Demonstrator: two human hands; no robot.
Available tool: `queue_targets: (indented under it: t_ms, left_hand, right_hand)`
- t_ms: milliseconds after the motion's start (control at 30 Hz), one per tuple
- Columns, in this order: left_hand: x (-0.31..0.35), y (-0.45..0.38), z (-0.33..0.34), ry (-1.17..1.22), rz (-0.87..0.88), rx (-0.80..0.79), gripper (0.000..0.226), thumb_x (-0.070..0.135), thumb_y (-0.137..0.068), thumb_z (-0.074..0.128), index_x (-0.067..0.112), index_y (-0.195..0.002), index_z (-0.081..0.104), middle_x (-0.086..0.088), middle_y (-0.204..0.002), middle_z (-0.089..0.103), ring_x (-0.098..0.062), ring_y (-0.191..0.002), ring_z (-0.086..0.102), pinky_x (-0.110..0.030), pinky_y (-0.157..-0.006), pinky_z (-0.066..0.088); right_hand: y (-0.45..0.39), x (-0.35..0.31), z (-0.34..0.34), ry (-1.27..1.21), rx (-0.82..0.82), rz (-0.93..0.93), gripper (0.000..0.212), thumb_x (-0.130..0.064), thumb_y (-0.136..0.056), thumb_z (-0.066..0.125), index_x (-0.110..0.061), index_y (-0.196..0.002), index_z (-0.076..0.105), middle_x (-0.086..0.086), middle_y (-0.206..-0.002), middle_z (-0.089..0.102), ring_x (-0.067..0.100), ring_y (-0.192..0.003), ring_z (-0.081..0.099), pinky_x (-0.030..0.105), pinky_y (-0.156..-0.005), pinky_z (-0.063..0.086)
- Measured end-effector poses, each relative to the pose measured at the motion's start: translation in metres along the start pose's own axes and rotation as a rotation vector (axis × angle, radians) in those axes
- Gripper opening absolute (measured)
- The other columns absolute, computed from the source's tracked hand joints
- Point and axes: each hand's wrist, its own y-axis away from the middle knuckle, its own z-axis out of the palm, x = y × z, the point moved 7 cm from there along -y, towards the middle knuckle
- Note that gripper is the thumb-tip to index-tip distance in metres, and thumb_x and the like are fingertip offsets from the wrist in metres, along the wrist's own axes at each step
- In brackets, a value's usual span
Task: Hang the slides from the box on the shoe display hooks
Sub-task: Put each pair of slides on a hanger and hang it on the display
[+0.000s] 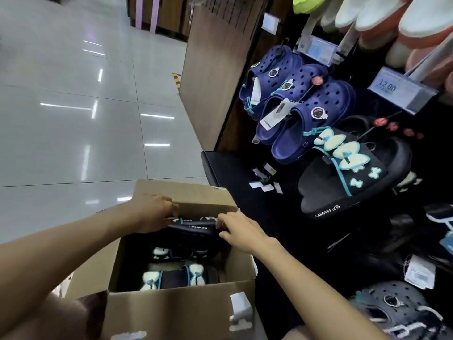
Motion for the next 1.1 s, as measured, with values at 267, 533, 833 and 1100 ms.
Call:
queue_targets:
  t_ms: [267, 533, 833, 1100]
  left_hand:
    - [-0.019, -0.038, 0.058, -0.115, 0.069, -0.152, 0.04, 0.035, -0.094, 0.044, 0.035, -0.133, 0.049, 0.004, -0.13, 0.056, -0.02, -0.121, 0.055, -0.037, -0.094, 0.05]
    - [-0.037, -0.072, 0.109, -0.07, 0.038, -0.281, 0.056, 0.047, -0.097, 0.043, 0.03, -0.149, 0.028, 0.0, -0.139, 0.045, -0.023, -0.128, 0.046, -0.035, -0.094, 0.045]
    - [-0.048, -0.118, 0.158, 0.137, -0.164, -0.336, 0.064, 0.057, -0.095, 0.044, 0.026, -0.148, 0.027, -0.002, -0.144, 0.042, -0.024, -0.133, 0.04, -0.04, -0.097, 0.043]
    - [-0.062, -0.132, 0.195, 0.389, -0.365, -0.375, 0.067, 0.075, -0.084, 0.041, 0.031, -0.134, 0.05, -0.005, -0.14, 0.048, -0.025, -0.13, 0.046, -0.043, -0.108, 0.036]
  right_hand:
    - [-0.045, 0.022, 0.04, -0.016, -0.105, 0.018, 0.027, -0.029, -0.097, 0.056, -0.022, -0.123, 0.055, 0.002, -0.124, 0.058, 0.025, -0.118, 0.052, 0.036, -0.079, 0.041]
    - [-0.09, 0.041, 0.068, 0.007, -0.13, 0.04, 0.043, -0.03, -0.099, 0.054, -0.02, -0.138, 0.04, 0.006, -0.134, 0.049, 0.029, -0.126, 0.044, 0.043, -0.095, 0.043]
    - [-0.121, 0.085, 0.108, -0.257, -0.161, 0.228, 0.057, -0.041, -0.1, 0.053, -0.015, -0.146, 0.032, 0.014, -0.141, 0.05, 0.034, -0.13, 0.048, 0.045, -0.106, 0.041]
    - [-0.13, 0.107, 0.134, -0.496, -0.141, 0.385, 0.062, -0.046, -0.099, 0.052, -0.007, -0.146, 0.042, 0.014, -0.147, 0.046, 0.032, -0.137, 0.04, 0.042, -0.112, 0.035]
